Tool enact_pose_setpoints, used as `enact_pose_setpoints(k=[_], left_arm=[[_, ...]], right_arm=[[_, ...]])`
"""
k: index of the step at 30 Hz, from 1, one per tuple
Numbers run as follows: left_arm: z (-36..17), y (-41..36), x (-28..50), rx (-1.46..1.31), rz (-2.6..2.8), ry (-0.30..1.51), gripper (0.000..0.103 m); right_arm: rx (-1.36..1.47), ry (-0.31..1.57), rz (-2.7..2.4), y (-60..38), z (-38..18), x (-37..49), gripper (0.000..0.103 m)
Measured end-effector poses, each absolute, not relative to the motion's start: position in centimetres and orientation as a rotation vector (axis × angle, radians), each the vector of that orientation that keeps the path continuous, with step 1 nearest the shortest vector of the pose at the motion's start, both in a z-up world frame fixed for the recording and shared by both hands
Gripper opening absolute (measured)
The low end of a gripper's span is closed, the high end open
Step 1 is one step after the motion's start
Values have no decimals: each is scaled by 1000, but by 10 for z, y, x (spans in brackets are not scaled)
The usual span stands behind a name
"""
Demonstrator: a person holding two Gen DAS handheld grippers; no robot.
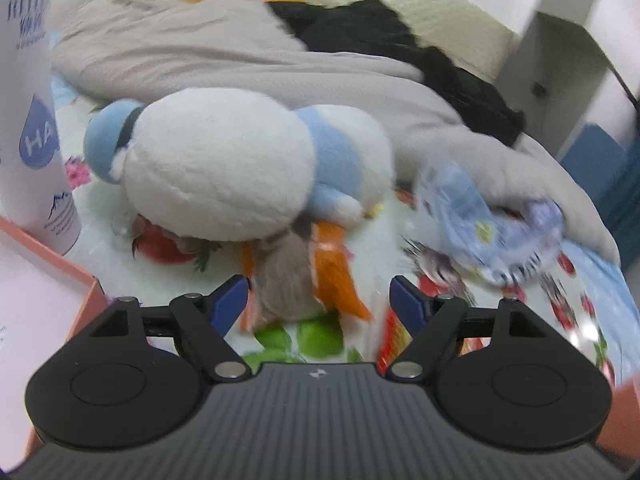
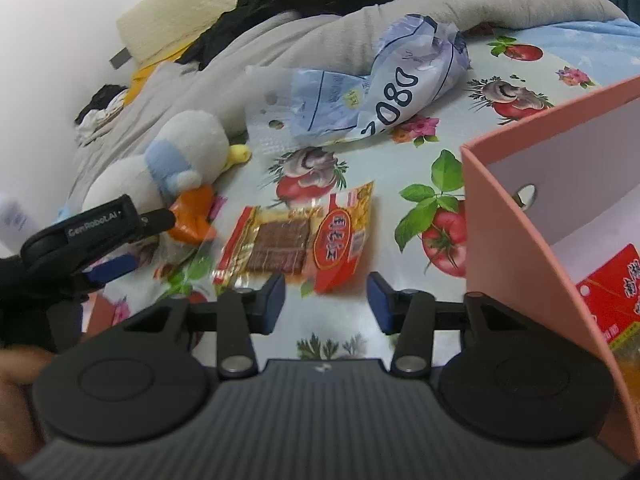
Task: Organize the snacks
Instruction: 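Grasp the orange-and-clear bread bag with the left gripper while the right gripper grasps the brown strip pack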
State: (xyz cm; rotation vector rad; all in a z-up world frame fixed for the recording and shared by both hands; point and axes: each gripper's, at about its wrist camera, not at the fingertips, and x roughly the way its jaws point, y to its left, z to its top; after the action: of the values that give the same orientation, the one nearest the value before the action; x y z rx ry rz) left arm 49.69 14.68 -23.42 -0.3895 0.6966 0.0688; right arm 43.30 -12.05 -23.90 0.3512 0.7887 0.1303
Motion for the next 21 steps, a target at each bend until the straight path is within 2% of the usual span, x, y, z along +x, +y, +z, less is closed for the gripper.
enact_pose_setpoints(k=[3, 5, 7, 8, 11, 16, 21], left_arm=[[-239, 153, 509, -419, 75, 695, 81], [-243, 150, 517, -388, 74, 711, 81], [-248, 149, 522, -374, 63, 722, 81], [-251, 149, 526, -370, 67, 735, 80], [-262, 151, 533, -389, 75, 781, 74], [-259, 148, 529, -361, 65, 763, 63], [-255, 150, 515, -393, 69, 787, 59]], right_arm=[[364, 813, 96, -119, -245, 445, 44], [381, 845, 69, -120, -251, 452, 35], [412, 859, 62, -122, -256, 458, 34], [417, 863, 59, -122, -258, 460, 30], [446, 877, 96, -123, -261, 461, 5], [399, 841, 126, -122, -248, 450, 3], [407, 842, 138, -125, -237, 437, 3]])
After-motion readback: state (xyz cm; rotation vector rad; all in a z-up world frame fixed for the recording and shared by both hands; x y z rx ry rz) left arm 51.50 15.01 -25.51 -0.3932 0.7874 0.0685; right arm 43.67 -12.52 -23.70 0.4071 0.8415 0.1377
